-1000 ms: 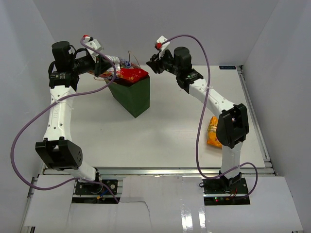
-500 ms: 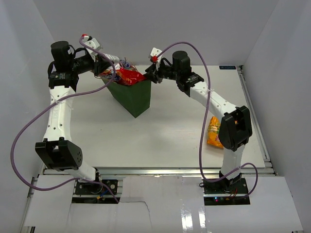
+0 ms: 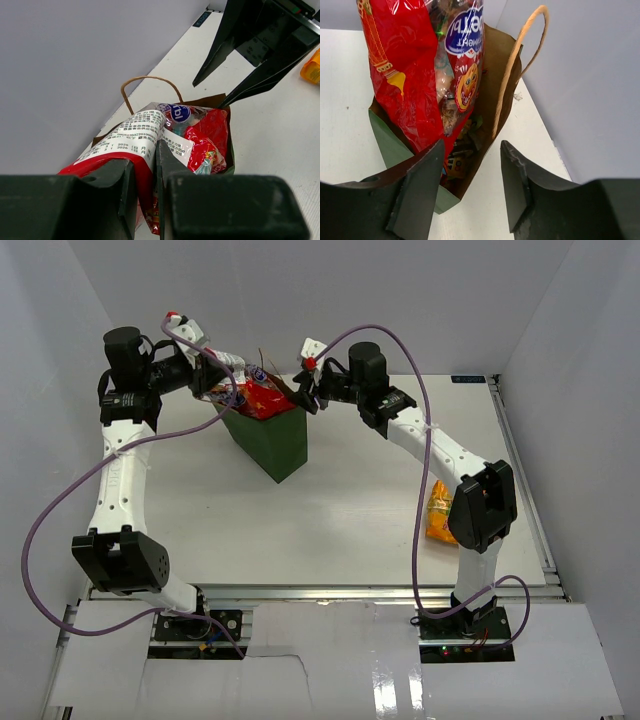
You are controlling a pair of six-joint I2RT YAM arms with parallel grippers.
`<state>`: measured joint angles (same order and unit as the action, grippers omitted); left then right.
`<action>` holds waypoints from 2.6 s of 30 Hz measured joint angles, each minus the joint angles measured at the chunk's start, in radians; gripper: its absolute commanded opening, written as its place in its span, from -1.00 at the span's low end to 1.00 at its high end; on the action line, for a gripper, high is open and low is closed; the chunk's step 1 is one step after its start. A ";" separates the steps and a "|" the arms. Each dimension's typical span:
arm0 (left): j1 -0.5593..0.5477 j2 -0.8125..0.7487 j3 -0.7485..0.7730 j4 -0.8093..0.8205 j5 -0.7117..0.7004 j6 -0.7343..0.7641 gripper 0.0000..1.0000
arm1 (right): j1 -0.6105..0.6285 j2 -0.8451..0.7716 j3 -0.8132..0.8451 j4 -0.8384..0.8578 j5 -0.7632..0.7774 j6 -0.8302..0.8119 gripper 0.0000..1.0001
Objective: Place the snacks into the paper bag
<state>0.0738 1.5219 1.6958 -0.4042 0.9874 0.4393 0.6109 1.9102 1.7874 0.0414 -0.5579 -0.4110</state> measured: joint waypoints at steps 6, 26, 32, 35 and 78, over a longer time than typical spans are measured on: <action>0.001 -0.003 -0.059 0.032 0.000 -0.004 -1.00 | 0.000 0.000 0.002 -0.002 0.013 0.003 0.29; -0.012 -0.013 -0.180 0.308 -0.003 -0.162 0.51 | -0.180 -0.119 -0.047 -0.018 -0.064 0.153 0.81; -0.037 -0.016 -0.178 0.442 -0.005 -0.259 0.96 | -0.282 -0.195 -0.158 -0.076 -0.186 0.114 0.96; -0.039 -0.016 -0.163 0.480 -0.012 -0.303 0.96 | -0.320 -0.235 -0.251 -0.135 -0.224 0.077 0.93; -0.039 -1.107 -0.902 0.122 -0.715 -0.936 0.96 | -0.623 -0.352 -0.763 -0.724 0.613 0.356 0.53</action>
<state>0.0353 0.4152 0.7940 -0.2817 0.2722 -0.4965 -0.0124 1.5585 1.0248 -0.6823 0.0555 -0.0551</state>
